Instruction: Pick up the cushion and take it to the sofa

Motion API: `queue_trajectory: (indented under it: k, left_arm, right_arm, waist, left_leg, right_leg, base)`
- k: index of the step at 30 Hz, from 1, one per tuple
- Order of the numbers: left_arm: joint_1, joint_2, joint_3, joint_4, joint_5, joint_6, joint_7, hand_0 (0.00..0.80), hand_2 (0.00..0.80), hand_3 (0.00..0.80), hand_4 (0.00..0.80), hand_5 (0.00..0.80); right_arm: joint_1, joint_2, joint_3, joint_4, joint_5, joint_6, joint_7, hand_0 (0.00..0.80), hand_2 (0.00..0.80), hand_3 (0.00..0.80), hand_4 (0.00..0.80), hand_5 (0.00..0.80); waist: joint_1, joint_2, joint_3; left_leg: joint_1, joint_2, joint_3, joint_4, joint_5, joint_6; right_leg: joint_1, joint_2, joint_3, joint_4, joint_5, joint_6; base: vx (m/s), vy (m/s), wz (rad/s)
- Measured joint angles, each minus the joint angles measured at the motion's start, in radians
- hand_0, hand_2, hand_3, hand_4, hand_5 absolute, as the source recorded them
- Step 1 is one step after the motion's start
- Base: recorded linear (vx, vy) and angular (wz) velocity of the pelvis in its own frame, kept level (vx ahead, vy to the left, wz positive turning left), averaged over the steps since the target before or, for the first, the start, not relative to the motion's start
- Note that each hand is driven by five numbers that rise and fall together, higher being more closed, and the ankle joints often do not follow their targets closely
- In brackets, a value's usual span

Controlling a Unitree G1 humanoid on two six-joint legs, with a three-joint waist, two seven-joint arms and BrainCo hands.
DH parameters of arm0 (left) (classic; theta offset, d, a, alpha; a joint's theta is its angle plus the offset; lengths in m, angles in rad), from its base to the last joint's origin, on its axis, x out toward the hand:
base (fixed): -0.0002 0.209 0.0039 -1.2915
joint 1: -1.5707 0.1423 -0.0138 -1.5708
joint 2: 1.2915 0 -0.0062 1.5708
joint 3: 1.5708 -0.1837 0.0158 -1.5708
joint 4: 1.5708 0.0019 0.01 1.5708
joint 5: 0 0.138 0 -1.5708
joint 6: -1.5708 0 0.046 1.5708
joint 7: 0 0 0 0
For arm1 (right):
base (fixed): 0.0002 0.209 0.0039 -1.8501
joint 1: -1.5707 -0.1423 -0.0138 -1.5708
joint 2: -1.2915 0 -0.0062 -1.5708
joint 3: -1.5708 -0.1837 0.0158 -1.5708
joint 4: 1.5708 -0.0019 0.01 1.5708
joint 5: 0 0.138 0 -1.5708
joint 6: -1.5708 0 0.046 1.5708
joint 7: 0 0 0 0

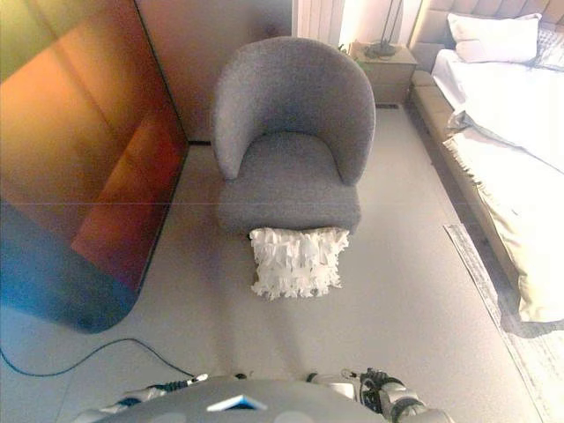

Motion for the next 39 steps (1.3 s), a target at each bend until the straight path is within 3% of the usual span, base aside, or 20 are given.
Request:
queue_trajectory:
  k: [27,31,33,36,38,39]
  left_arm:
    - [0.002,0.000,-0.004,-0.001,0.002,-0.002,-0.001,0.000,0.000,0.000,0.000,0.000]
    - [0.002,-0.001,-0.005,0.000,0.002,0.000,0.007,0.000,0.000,0.000,0.000,0.000]
    - [-0.004,-0.001,-0.004,0.002,0.000,-0.001,0.023,0.000,0.000,0.000,0.000,0.000]
    - [-0.027,0.005,0.006,0.033,-0.003,-0.017,0.022,0.000,0.000,0.000,0.000,0.000]
    - [-0.069,0.010,0.041,0.049,-0.020,-0.041,0.022,0.000,0.000,0.000,0.000,0.000]
    - [-0.075,0.014,0.049,0.050,-0.023,-0.046,0.022,0.000,0.000,0.000,0.000,0.000]
  right_arm:
    - [-0.002,-0.013,-0.003,0.000,0.001,-0.001,0.017,0.000,0.000,0.000,0.000,0.000]
    - [0.000,-0.012,-0.003,0.001,0.001,-0.005,0.016,0.000,0.000,0.000,0.000,0.000]
    - [-0.007,-0.010,-0.002,0.000,0.001,-0.002,0.016,0.000,0.000,0.000,0.000,0.000]
    - [-0.035,-0.008,0.001,0.004,0.001,0.001,0.022,0.000,0.000,0.000,0.000,0.000]
    - [-0.080,-0.003,0.001,0.016,0.000,0.004,0.030,0.000,0.000,0.000,0.000,0.000]
    - [-0.096,-0.002,0.003,0.018,0.000,0.005,0.032,0.000,0.000,0.000,0.000,0.000]
  waist:
    - [-0.002,0.019,0.011]
    - [-0.003,0.018,0.012]
    - [-0.002,0.012,0.018]
    - [0.007,0.004,0.040]
    - [0.025,-0.029,0.085]
    - [0.033,-0.036,0.105]
  left_leg:
    - [0.000,0.000,-0.008,0.000,0.000,0.000]
    - [0.002,0.001,-0.025,0.006,-0.003,0.005]
    - [-0.017,0.006,-0.031,0.037,-0.009,-0.005]
    - [-0.094,0.030,-0.036,0.171,-0.034,-0.028]
    - [-0.199,0.027,-0.043,0.375,-0.032,-0.036]
    - [-0.248,0.027,-0.056,0.472,0.002,-0.065]
  right_leg:
    - [0.006,0.001,-0.012,0.000,-0.002,-0.001]
    - [0.016,0.008,-0.009,0.005,-0.010,-0.002]
    - [0.013,0.012,-0.009,0.007,-0.016,-0.002]
    - [-0.037,0.025,-0.014,0.061,-0.043,-0.027]
    - [-0.066,0.012,0.007,0.108,-0.056,-0.051]
    - [-0.072,0.013,0.016,0.123,-0.060,-0.058]
  base:
    - [0.018,-0.015,0.01]
    - [-0.006,-0.117,0.08]
    - [-0.063,-0.190,0.06]
    - [-0.061,-0.210,0.01]
    - [-0.011,-0.173,-0.20]
    - [0.058,-0.091,-0.30]
